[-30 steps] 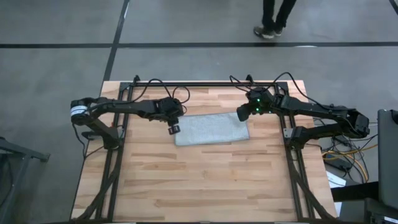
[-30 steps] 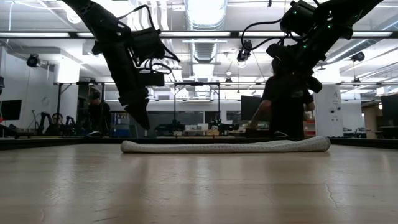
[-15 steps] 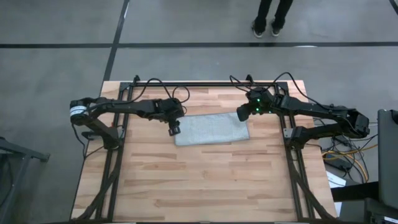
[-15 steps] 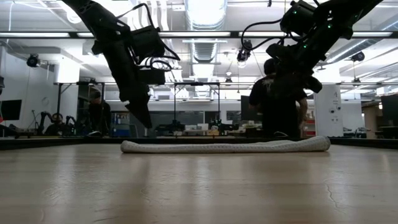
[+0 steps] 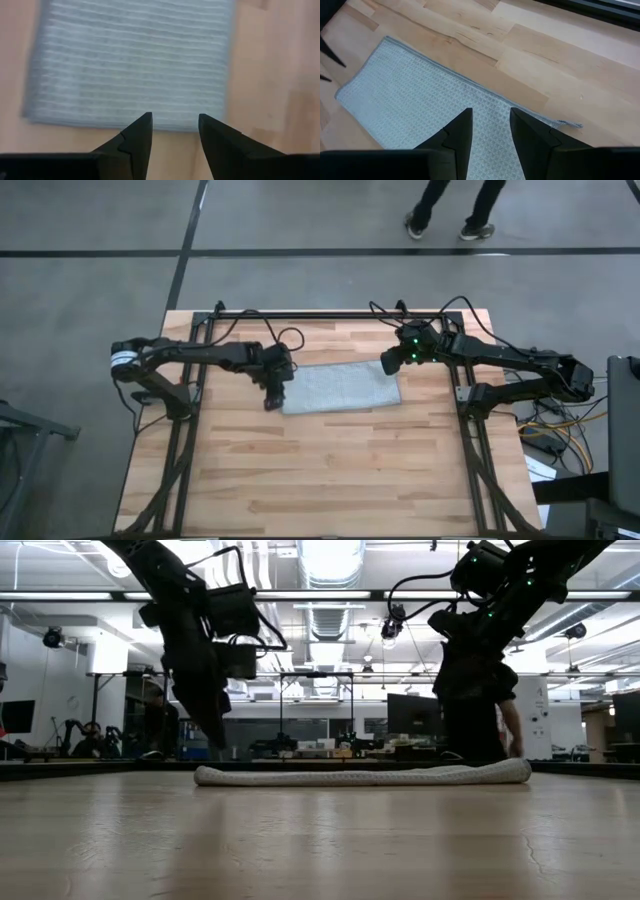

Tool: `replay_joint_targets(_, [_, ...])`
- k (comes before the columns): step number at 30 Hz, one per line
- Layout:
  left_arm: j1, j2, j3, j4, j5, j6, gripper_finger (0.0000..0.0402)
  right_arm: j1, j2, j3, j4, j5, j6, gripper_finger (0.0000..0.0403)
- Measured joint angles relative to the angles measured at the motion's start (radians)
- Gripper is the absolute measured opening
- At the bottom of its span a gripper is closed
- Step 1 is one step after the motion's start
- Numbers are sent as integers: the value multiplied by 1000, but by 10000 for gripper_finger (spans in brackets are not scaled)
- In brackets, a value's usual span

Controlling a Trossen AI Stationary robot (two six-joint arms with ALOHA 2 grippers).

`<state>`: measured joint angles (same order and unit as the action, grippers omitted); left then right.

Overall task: Fold microfiber towels
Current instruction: Fold the gray on the table

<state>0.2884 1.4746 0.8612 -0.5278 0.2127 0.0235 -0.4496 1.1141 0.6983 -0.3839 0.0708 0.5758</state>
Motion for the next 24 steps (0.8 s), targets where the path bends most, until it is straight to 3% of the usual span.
replay_joint_targets(8, [-40, -32, 0, -27, 20, 41, 162, 0, 0, 0, 0, 0, 0, 121])
replay_joint_targets(24, [-112, -190, 0, -94, -197, 169, 137, 0, 0, 0, 0, 0, 0, 130])
